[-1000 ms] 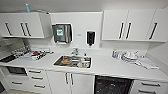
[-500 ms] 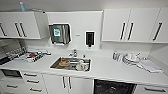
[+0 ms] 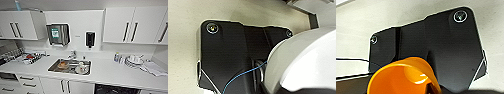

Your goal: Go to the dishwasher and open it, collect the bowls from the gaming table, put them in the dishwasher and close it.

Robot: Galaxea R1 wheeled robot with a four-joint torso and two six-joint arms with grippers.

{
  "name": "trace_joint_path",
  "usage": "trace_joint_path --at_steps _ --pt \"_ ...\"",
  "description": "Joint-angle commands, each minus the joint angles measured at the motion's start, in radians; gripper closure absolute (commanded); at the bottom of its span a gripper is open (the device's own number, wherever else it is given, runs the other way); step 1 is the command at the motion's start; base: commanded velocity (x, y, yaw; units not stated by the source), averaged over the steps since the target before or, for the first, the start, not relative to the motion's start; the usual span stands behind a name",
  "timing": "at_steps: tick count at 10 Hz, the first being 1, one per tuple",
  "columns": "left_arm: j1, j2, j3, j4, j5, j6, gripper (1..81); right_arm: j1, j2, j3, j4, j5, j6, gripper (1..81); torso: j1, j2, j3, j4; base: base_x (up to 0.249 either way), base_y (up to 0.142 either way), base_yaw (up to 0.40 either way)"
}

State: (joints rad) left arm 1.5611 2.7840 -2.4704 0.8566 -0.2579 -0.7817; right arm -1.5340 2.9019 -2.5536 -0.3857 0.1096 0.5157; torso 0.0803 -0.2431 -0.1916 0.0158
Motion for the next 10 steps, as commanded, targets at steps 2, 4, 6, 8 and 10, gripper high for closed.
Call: trace_joint_path --at_steps 2,4,6,8,10 --pt "-0.039 -0.018 0.008 0.003 0.012 0.004 81.1 0.047 -0.01 0.006 -0.005 -0.037 -0.002 81.1 0.0 0.0 0.0 0.0 0.0 0.0 0.0" --pt "-0.039 -0.02 0.01 -0.002 0.012 0.004 81.1 0.045 -0.011 0.012 -0.008 -0.037 -0.002 81.1 0.001 0.001 -0.001 0.0 0.0 0.0 0.0" --pt "-0.034 -0.024 0.01 -0.004 -0.001 0.004 81.1 0.042 -0.019 0.023 -0.008 -0.037 -0.002 81.1 0.0 0.0 0.0 0.0 0.0 0.0 0.0" --pt "-0.029 -0.046 0.01 -0.005 -0.046 -0.019 81.1 0.044 -0.058 0.093 -0.008 -0.036 -0.002 81.1 -0.001 0.0 0.0 0.0 0.0 0.0 0.0" --pt "-0.026 -0.056 0.004 -0.008 -0.047 -0.042 81.1 0.045 -0.128 0.21 -0.005 -0.036 0.001 81.1 -0.001 0.0 0.0 0.0 0.0 0.0 0.0"
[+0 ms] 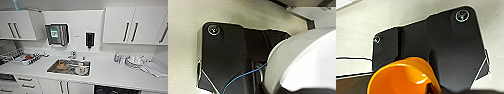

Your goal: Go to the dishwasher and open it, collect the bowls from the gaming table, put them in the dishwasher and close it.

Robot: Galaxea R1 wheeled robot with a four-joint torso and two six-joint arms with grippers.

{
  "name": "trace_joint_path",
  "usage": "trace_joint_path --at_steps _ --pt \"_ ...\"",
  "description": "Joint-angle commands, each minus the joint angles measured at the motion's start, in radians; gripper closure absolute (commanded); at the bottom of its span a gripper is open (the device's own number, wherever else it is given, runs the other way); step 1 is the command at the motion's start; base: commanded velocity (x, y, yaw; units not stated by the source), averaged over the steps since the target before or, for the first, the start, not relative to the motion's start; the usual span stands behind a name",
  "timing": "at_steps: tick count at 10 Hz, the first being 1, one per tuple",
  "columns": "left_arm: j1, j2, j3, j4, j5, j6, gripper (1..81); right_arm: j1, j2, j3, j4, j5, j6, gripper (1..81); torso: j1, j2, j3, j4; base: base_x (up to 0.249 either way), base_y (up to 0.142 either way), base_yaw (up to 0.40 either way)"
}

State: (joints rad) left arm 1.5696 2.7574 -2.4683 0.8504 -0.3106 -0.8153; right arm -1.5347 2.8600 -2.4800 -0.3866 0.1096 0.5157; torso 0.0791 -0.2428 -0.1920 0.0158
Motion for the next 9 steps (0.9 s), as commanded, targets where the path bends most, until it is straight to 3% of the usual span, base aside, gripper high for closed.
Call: trace_joint_path --at_steps 1,3,5,8,9 --pt "-0.035 -0.033 0.002 -0.016 0.005 -0.01 81.1 0.046 -0.103 0.162 0.0 -0.036 0.001 81.1 0.0 0.0 0.0 0.0 0.0 0.0 0.0" --pt "-0.035 -0.037 0.002 -0.03 0.004 -0.01 81.1 0.047 -0.127 0.202 0.003 -0.036 0.001 81.1 0.0 0.0 0.0 0.0 0.0 0.0 0.0" --pt "-0.03 -0.051 0.002 -0.028 -0.044 -0.01 81.1 0.057 -0.172 0.276 0.003 -0.036 0.006 81.1 0.0 0.0 0.0 0.0 0.0 0.0 0.0" --pt "-0.03 -0.053 0.002 -0.03 -0.048 -0.008 81.1 0.073 -0.322 0.488 -0.002 -0.037 0.009 81.1 0.0 0.0 0.0 0.0 0.0 0.0 0.0" --pt "-0.032 -0.053 0.002 -0.03 -0.05 -0.008 81.1 0.076 -0.33 0.495 -0.002 -0.037 0.009 81.1 0.064 -0.1 0.0 0.0 0.0 0.0 0.0"
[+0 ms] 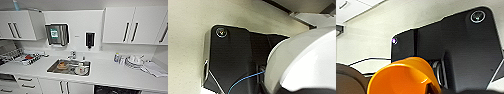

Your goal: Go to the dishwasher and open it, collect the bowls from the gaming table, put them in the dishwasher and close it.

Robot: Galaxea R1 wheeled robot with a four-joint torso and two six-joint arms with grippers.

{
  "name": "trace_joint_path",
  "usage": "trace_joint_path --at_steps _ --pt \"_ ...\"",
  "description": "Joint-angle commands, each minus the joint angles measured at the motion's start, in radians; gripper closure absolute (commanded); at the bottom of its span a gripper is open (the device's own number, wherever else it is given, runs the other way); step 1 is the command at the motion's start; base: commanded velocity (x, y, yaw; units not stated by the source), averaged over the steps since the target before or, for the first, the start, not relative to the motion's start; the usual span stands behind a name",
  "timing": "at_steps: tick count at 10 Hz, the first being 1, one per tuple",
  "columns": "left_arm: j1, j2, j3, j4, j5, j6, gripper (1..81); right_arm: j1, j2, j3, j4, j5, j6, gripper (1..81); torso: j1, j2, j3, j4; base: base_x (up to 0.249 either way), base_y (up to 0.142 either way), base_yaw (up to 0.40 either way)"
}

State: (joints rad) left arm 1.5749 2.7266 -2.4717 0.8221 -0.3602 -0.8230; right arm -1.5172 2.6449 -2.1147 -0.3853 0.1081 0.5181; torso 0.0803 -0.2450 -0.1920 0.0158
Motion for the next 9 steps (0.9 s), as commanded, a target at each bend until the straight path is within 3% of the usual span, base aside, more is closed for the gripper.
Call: trace_joint_path --at_steps 1,2,3,7,9 --pt "-0.035 -0.022 0.005 0.0 0.0 0.001 81.1 0.062 -0.116 0.128 -0.003 -0.036 0.008 81.1 0.064 -0.1 0.0 0.0 0.0 0.0 0.0" --pt "-0.035 -0.023 0.005 -0.001 0.0 0.002 81.1 0.064 -0.118 0.128 -0.001 -0.034 0.008 81.1 0.072 -0.112 0.0 0.0 0.0 0.0 0.0" --pt "-0.037 -0.025 0.005 -0.001 0.0 0.002 81.1 0.065 -0.118 0.128 -0.001 -0.036 0.008 81.1 0.022 -0.036 0.0 0.0 0.0 0.0 0.0" --pt "-0.035 -0.028 0.005 0.0 -0.003 -0.001 81.1 0.073 -0.142 0.142 -0.001 -0.034 0.008 81.1 0.058 -0.1 0.0 0.0 0.0 0.0 0.0" --pt "-0.035 -0.03 0.005 0.003 -0.013 -0.002 81.1 0.096 -0.216 0.213 0.0 -0.019 0.01 81.1 0.058 -0.099 0.0 0.0 0.0 0.0 0.0"
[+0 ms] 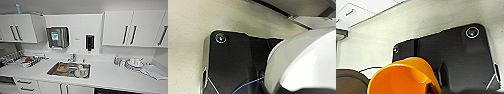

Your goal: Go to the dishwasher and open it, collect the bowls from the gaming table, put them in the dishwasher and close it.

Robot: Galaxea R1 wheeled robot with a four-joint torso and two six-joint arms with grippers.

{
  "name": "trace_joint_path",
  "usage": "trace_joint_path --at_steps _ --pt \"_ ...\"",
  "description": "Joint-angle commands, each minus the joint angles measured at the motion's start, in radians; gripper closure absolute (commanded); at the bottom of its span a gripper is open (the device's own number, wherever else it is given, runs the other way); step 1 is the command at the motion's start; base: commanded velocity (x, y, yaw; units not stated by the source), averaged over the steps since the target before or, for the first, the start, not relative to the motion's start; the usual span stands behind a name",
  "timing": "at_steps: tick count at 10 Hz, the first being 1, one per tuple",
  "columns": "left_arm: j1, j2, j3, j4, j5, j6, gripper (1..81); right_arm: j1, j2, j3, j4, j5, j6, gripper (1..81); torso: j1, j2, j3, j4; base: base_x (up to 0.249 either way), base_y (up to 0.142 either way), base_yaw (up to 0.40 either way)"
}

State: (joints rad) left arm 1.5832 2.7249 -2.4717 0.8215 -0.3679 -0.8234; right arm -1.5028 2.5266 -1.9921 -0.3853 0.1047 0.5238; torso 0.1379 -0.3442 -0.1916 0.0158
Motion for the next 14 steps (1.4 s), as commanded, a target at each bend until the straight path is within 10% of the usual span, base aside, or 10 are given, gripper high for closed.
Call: trace_joint_path --at_steps 1,4,7,11,14 --pt "-0.044 -0.028 0.005 0.007 -0.005 0.0 81.1 0.098 -0.169 0.16 0.008 -0.005 0.01 81.1 0.0 0.0 -0.033 0.0 0.0 0.0 0.0" --pt "-0.042 -0.029 0.004 0.007 -0.014 0.0 81.1 0.135 -0.293 0.285 0.014 -0.002 0.033 81.1 0.0 0.0 -0.088 0.0 0.0 0.0 0.0" --pt "-0.033 -0.052 0.005 0.001 -0.076 -0.005 81.1 0.12 -0.219 0.181 0.014 -0.003 0.03 81.1 0.001 0.0 -0.074 0.0 0.0 0.0 0.0" --pt "-0.028 -0.238 0.019 0.065 -0.352 -0.18 81.1 0.081 -0.027 -0.065 0.002 -0.007 0.016 81.1 0.001 0.0 -0.073 0.0 0.0 0.0 0.0" --pt "-0.03 -0.319 0.013 0.1 -0.487 -0.25 81.1 0.077 0.022 -0.111 0.002 -0.016 0.016 81.1 0.001 0.0 -0.073 0.0 0.0 0.0 0.0"
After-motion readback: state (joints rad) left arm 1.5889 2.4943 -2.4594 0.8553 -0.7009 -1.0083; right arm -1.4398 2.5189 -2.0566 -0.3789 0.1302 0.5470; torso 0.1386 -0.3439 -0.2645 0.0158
